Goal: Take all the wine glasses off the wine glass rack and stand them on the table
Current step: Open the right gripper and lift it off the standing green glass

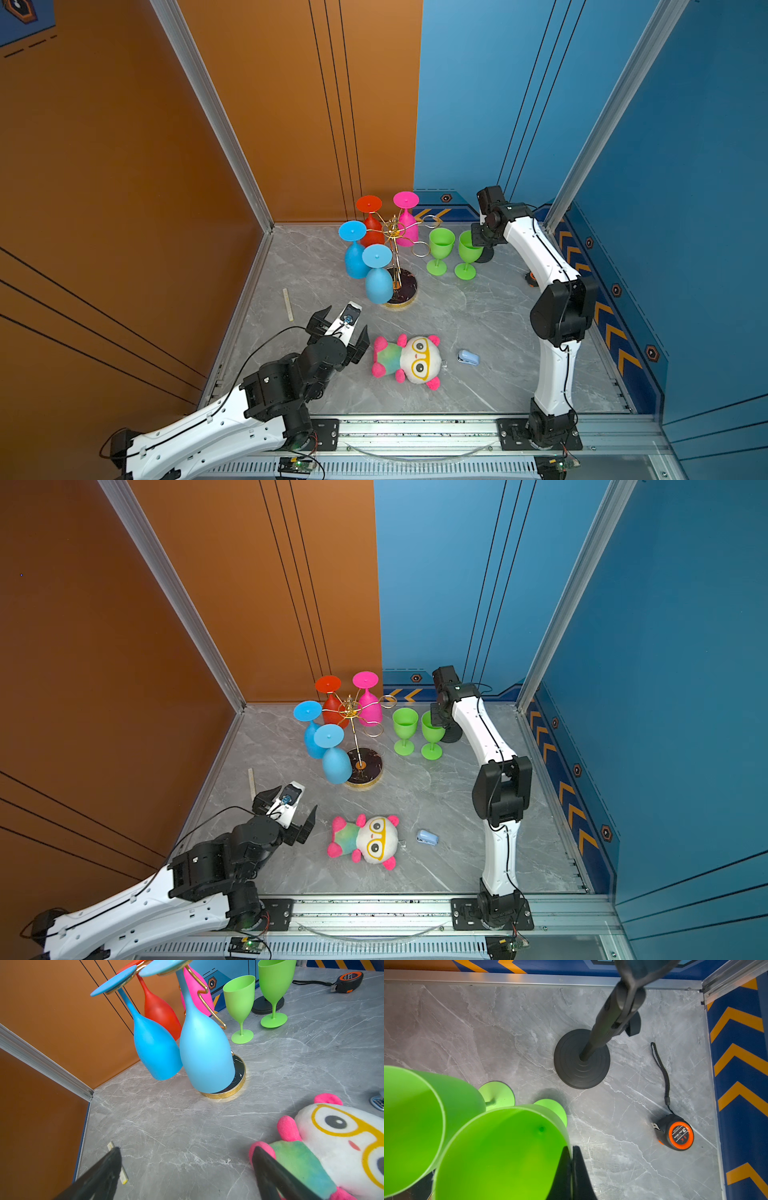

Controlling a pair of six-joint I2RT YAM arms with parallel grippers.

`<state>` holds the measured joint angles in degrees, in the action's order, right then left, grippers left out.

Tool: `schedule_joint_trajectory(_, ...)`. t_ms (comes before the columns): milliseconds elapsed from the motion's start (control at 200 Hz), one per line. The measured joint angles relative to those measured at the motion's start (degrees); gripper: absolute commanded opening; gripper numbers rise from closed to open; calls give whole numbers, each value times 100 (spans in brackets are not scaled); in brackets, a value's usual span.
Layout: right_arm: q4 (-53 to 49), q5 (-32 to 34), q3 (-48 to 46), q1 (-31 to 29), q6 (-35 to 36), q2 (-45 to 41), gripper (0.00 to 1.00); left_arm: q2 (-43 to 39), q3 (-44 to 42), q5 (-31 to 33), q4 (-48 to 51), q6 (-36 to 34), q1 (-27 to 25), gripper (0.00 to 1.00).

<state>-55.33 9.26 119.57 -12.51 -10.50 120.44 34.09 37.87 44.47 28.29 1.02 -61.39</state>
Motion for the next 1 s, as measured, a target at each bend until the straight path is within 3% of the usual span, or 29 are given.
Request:
schedule_joint_trajectory(776, 308, -17, 227, 70, -103, 393, 0, 4, 31, -2, 35, 13, 22, 98)
schedule_joint_trajectory(901, 352, -20, 330, 92, -109, 476, 5, 33, 31, -4, 52, 13, 26, 98)
schedule_joint_trajectory(1001, 352, -39, 378, 96, -122, 505, 14, 79, 39, -24, 70, 13, 35, 98)
